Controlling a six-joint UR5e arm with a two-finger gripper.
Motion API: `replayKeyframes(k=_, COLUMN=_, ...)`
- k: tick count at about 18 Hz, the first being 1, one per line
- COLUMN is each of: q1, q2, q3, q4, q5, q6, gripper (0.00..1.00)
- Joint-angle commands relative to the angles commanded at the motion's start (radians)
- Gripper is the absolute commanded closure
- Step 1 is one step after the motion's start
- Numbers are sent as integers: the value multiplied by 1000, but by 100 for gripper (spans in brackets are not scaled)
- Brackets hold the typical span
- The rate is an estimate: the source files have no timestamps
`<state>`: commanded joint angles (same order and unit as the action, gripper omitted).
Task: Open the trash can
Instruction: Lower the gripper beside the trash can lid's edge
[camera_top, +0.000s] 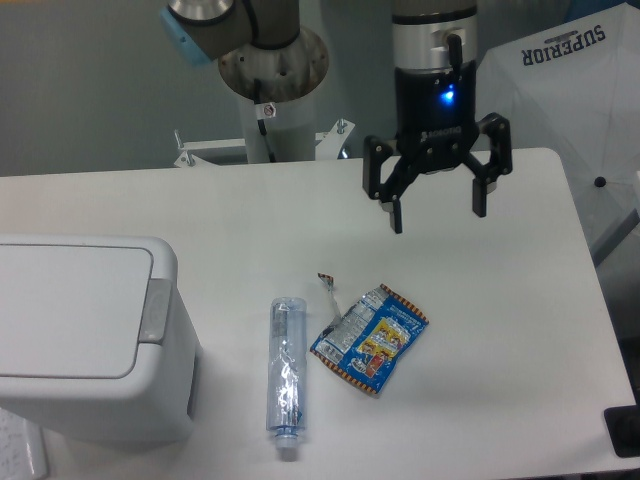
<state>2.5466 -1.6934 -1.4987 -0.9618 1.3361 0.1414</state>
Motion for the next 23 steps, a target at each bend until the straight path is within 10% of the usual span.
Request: replayKeyframes(k=23, q1=-302, q2=-89, q3=15, q4=51, q5=-3, q6=-178, gripper=0)
